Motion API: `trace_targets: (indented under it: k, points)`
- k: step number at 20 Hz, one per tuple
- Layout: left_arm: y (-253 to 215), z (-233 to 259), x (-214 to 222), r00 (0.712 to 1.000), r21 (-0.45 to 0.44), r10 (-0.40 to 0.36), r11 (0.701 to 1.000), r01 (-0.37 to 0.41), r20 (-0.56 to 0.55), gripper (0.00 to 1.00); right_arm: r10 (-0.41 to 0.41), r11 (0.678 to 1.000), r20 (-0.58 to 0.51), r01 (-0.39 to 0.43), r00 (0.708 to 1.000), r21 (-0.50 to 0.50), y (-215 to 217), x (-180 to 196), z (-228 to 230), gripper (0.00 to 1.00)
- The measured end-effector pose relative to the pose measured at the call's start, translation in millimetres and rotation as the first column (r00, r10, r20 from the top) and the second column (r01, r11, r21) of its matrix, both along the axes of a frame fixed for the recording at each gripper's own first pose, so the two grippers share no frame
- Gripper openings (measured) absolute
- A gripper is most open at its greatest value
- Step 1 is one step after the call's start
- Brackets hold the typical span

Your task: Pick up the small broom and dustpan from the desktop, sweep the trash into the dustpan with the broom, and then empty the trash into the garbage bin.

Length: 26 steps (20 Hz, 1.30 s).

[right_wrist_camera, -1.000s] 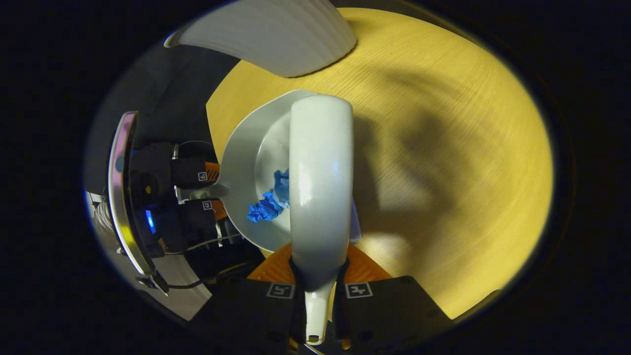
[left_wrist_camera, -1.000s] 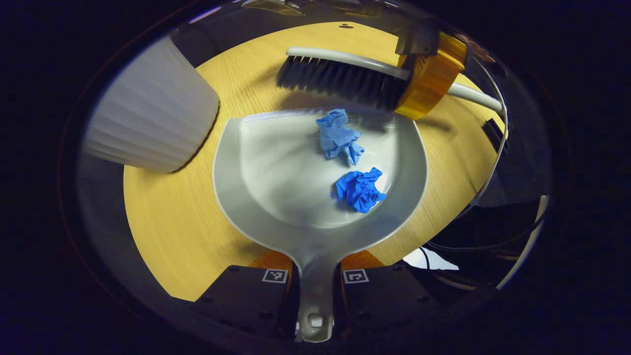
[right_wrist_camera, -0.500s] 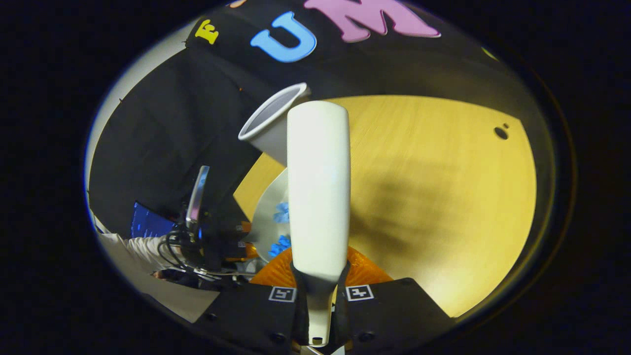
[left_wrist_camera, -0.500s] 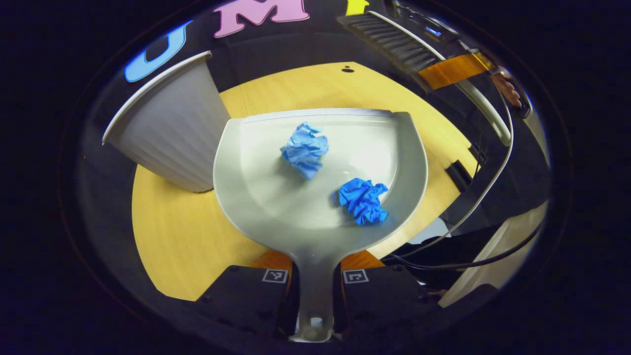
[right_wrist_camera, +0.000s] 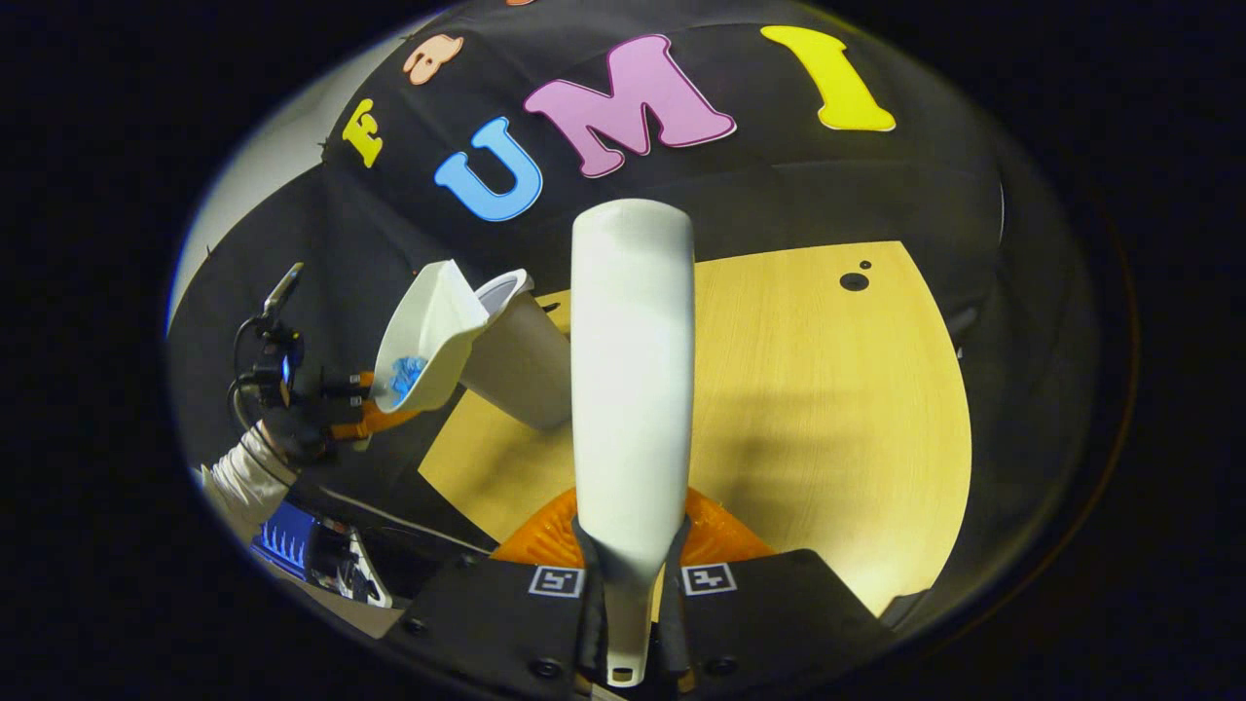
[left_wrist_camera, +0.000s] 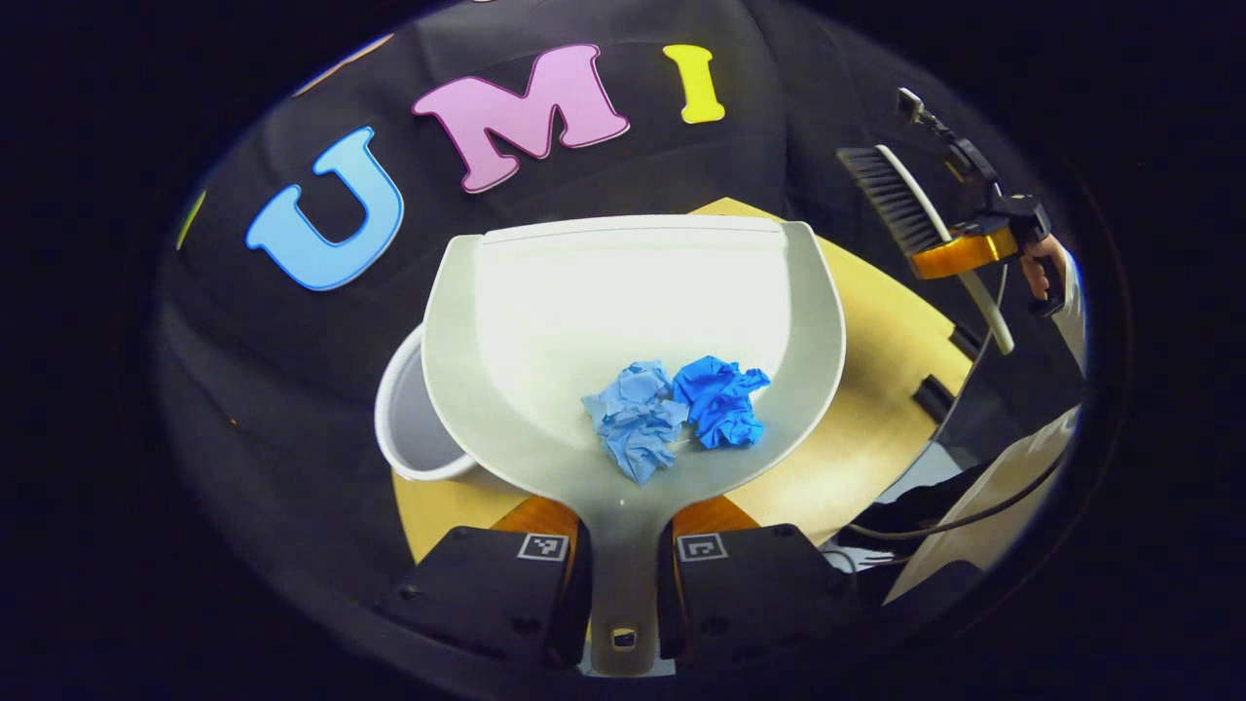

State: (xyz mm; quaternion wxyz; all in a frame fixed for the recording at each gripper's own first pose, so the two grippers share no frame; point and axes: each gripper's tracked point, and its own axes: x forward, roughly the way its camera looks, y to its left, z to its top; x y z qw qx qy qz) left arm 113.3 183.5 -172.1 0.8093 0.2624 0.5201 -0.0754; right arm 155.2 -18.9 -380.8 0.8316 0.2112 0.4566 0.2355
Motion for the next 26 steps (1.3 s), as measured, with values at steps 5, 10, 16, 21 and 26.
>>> trace_targets:
  k: [5,10,16,21,26]
  points:
    - [89.9,66.6,49.8,0.998,0.285,0.030,0.957,-0.043,0.047,0.24,-0.035,0.999,-0.014,0.035,0.999,0.002,-16.3,-11.0,-7.0,0.22]
    - [140.4,71.3,72.9,0.998,0.468,0.046,0.883,-0.023,-0.037,0.24,-0.036,0.999,-0.023,0.036,0.999,-0.001,-19.6,-13.9,-13.0,0.22]
    - [179.6,82.7,58.7,0.987,0.673,0.012,0.733,0.099,-0.158,0.24,-0.037,0.999,-0.021,0.037,0.999,0.000,-23.5,-20.6,-17.6,0.22]
    - [195.9,103.2,66.6,0.951,0.832,-0.101,0.463,0.305,-0.292,0.24,-0.035,0.999,-0.038,0.035,0.999,-0.012,-27.8,-30.3,-28.5,0.22]
    - [206.2,122.2,74.8,0.912,0.892,-0.170,0.202,0.404,-0.374,0.24,-0.021,0.999,-0.037,0.020,0.999,-0.025,-25.5,-33.7,-30.5,0.22]
